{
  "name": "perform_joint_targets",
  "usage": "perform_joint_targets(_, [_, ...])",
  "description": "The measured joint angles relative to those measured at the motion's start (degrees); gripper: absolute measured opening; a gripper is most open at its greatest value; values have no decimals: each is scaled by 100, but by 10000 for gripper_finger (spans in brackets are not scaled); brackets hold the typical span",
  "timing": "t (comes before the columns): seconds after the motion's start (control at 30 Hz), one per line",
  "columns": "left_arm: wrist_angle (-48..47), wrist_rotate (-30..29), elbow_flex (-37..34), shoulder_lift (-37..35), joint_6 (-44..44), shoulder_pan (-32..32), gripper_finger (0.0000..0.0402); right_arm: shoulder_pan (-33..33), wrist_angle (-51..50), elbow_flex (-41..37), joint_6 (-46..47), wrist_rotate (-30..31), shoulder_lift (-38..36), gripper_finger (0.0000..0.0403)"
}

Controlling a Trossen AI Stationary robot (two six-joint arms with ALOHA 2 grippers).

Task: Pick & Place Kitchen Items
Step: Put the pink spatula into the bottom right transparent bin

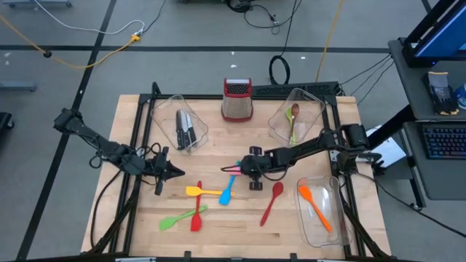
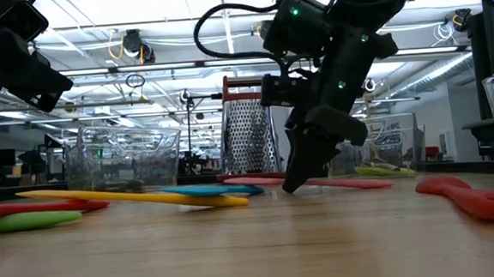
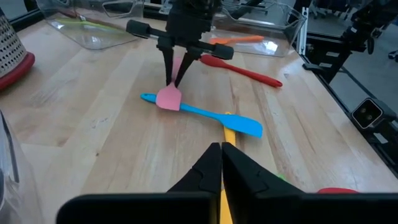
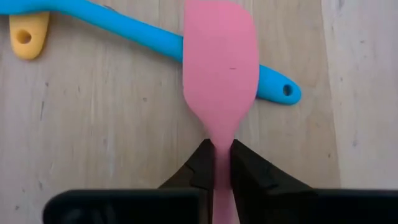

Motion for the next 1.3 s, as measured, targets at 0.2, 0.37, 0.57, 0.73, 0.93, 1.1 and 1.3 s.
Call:
perform_joint_targets(0.2, [0, -2, 0, 0, 0, 0, 15, 284, -138, -3, -136, 780, -611, 21])
perform_joint_targets(0.37, [-2, -33, 0, 4, -22, 1, 3, 495, -129, -12, -140, 1115, -1329, 21])
perform_joint_targets(0.57, [-5, -50, 2, 9, -68, 0, 20, 549, -140, -2, 588, 1115, -2386, 21])
perform_joint_targets(0.73, [-15, -52, 2, 11, 25, 0, 11, 545, -205, -2, 1447, 1130, -3296, 21])
perform_joint_targets(0.93, [-7, -57, 2, 11, 290, 0, 8, 548, -793, -2, 2661, 1151, -4200, 21])
perform_joint_targets(1.1, [-5, -58, 2, 11, 387, 0, 20, 615, -1713, -2, 3535, 1558, -4597, 21])
perform_joint_targets(1.3, [-5, -57, 2, 11, 385, 0, 6, 751, -2229, -2, 4337, 1557, -4690, 21])
